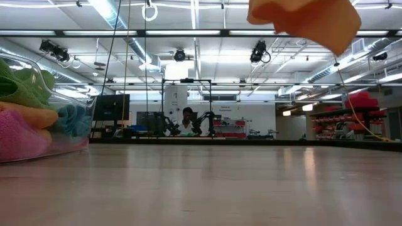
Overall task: Fold microfiber towels
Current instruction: Fold the yellow microfiber cloth
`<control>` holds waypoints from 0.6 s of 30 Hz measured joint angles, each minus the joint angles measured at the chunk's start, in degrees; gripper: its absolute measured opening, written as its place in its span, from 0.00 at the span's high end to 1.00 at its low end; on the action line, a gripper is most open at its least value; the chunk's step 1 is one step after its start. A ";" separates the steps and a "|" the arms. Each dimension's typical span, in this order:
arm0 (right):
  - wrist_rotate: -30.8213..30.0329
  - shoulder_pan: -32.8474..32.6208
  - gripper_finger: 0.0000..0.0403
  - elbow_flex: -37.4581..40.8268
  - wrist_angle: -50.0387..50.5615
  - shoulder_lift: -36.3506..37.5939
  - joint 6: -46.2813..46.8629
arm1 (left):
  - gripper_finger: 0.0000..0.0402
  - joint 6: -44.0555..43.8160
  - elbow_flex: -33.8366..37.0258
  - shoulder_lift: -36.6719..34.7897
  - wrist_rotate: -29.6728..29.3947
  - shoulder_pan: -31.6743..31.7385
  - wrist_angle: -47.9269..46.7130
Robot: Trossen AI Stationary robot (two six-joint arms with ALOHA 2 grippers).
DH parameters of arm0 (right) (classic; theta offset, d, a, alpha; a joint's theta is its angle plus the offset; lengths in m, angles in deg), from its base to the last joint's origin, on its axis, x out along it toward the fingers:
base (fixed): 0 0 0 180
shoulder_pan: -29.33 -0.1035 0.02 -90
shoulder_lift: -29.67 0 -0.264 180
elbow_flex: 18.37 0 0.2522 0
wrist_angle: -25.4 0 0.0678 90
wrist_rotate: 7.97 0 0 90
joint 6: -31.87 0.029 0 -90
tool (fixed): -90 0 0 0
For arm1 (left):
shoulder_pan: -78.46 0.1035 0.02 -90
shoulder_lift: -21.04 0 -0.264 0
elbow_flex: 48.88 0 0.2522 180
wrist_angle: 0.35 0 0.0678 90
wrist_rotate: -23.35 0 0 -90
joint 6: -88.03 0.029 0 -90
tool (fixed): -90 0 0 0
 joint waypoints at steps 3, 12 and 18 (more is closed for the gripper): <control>-0.69 0.22 0.96 1.20 1.18 -0.97 2.33 | 0.93 -0.02 0.00 0.00 0.00 -0.04 -0.53; 5.44 3.68 0.64 8.03 8.82 -2.02 16.08 | 0.92 -2.62 0.00 -0.02 0.09 -0.45 -1.95; 9.23 4.72 0.43 11.24 11.53 -2.08 22.13 | 0.95 -3.41 0.00 -0.04 0.07 -0.44 -1.88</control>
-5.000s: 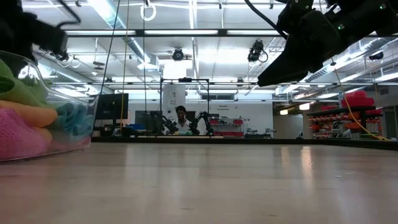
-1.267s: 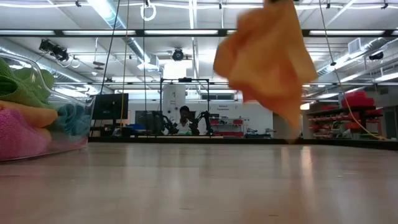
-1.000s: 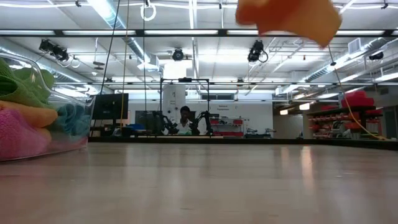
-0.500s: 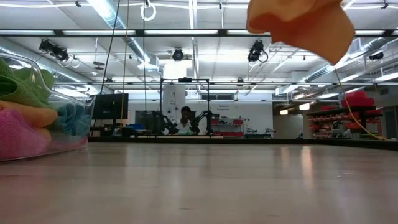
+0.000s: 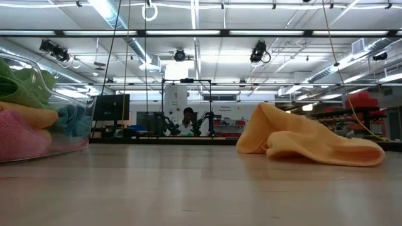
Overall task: Fold microfiber towels
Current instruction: Fold the yellow microfiber cloth
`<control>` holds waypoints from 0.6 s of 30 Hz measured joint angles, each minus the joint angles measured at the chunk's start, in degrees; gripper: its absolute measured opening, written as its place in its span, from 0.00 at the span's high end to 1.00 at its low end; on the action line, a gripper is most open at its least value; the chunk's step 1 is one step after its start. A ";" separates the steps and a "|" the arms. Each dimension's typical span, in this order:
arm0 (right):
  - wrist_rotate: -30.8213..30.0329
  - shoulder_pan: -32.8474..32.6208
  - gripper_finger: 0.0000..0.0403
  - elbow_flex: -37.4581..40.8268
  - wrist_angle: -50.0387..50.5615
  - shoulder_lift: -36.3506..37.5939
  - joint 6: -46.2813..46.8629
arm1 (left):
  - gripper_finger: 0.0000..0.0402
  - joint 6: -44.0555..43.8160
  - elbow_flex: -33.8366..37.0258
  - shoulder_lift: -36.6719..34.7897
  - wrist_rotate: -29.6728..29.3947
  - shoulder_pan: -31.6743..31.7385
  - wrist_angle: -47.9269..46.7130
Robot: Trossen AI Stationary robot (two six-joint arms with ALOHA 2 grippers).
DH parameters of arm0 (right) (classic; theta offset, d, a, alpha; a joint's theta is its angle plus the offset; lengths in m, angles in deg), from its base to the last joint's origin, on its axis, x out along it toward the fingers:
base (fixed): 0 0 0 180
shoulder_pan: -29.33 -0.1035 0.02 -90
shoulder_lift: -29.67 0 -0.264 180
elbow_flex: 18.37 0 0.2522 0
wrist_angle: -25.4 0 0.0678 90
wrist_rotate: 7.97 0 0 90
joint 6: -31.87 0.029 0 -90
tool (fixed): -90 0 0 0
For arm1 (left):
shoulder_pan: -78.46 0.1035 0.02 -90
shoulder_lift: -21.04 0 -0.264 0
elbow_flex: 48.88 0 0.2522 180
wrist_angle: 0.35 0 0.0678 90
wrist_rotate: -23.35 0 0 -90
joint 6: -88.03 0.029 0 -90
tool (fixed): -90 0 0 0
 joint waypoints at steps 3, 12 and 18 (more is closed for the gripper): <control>4.39 -0.75 0.40 4.28 -2.69 -0.80 0.60 | 0.95 -0.04 0.00 0.00 0.00 0.00 0.03; 12.93 -1.03 0.43 17.70 -10.65 -6.90 3.12 | 0.93 -1.55 0.00 0.00 -0.02 0.00 0.28; 15.69 -1.33 0.44 22.11 -20.24 -13.98 3.12 | 0.92 -2.63 0.00 0.00 -0.02 0.00 0.34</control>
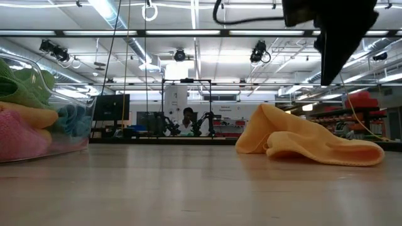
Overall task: Fold microfiber towels
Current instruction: Fold the yellow microfiber cloth
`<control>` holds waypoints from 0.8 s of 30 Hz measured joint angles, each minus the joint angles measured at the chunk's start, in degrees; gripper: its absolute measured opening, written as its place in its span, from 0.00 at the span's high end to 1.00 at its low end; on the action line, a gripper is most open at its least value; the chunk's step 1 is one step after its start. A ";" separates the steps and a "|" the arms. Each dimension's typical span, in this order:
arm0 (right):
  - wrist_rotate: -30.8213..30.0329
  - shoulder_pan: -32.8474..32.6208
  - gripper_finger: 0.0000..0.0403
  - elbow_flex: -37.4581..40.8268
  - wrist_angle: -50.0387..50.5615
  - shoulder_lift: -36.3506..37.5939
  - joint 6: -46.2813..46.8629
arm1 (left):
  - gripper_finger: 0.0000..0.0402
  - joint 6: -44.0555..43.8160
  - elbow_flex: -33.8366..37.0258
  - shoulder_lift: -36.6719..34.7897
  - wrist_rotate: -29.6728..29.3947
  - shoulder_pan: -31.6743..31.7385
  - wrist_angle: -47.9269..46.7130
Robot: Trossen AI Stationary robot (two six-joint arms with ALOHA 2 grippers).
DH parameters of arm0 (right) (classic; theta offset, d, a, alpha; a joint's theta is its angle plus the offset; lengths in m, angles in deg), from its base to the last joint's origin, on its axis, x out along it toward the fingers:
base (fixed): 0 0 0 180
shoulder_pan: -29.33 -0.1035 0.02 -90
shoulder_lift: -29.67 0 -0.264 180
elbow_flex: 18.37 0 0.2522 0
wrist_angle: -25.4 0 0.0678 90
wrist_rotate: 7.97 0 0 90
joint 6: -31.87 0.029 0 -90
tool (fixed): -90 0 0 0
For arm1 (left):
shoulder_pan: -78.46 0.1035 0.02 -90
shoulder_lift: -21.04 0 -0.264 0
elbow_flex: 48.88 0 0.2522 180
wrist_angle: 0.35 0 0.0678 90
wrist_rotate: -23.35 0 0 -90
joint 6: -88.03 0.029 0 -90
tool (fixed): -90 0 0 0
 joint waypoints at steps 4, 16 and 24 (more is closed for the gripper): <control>0.02 -0.09 0.44 0.56 -2.45 -5.77 0.12 | 0.93 -2.72 0.00 0.00 0.00 0.00 0.00; 0.02 -1.07 0.46 -0.01 -5.14 -13.95 3.42 | 0.90 -3.36 0.00 0.00 0.00 0.00 0.03; -4.39 -2.93 0.49 0.16 -7.27 -14.07 2.40 | 0.92 -4.81 0.00 0.00 0.00 0.00 0.07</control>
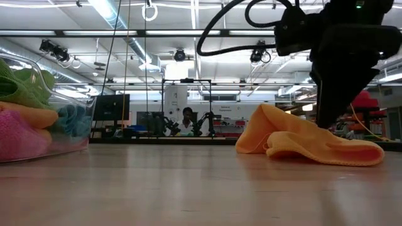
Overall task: Fold microfiber towels
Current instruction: Fold the yellow microfiber cloth
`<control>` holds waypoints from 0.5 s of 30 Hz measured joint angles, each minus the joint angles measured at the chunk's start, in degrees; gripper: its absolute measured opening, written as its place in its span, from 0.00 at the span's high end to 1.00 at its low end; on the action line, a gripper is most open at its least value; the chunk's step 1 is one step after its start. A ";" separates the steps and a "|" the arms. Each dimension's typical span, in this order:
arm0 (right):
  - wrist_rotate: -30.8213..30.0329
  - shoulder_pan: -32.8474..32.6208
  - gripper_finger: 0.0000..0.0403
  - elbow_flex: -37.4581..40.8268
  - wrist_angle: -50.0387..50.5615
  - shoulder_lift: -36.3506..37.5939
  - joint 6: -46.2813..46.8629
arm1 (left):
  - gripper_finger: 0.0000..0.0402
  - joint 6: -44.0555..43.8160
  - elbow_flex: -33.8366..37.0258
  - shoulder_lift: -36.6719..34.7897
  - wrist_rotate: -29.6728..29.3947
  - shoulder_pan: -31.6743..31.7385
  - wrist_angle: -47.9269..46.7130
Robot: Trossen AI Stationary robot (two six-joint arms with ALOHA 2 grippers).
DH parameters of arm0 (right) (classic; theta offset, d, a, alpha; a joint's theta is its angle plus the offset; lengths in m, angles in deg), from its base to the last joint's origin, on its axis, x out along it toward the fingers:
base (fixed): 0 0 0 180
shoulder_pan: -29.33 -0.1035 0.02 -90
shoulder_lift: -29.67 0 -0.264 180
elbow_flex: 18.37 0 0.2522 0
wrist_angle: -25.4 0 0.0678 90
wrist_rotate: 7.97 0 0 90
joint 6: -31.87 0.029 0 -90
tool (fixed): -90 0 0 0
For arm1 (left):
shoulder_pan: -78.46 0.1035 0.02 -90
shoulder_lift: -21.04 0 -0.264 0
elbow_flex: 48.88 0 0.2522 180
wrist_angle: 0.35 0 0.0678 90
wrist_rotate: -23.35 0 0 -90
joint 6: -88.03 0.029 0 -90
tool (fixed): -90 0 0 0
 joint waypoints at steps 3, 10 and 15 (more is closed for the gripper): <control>-0.97 -0.80 0.49 1.19 -1.54 -0.15 -0.37 | 0.91 -0.09 0.00 0.00 0.00 0.00 -0.01; -2.28 -1.95 0.49 5.55 -6.81 -0.15 -0.06 | 0.89 -0.12 0.00 0.00 0.02 0.00 -0.01; -3.29 -1.93 0.49 8.62 -7.33 -0.15 1.26 | 0.91 -0.14 0.00 0.00 0.01 0.00 -0.01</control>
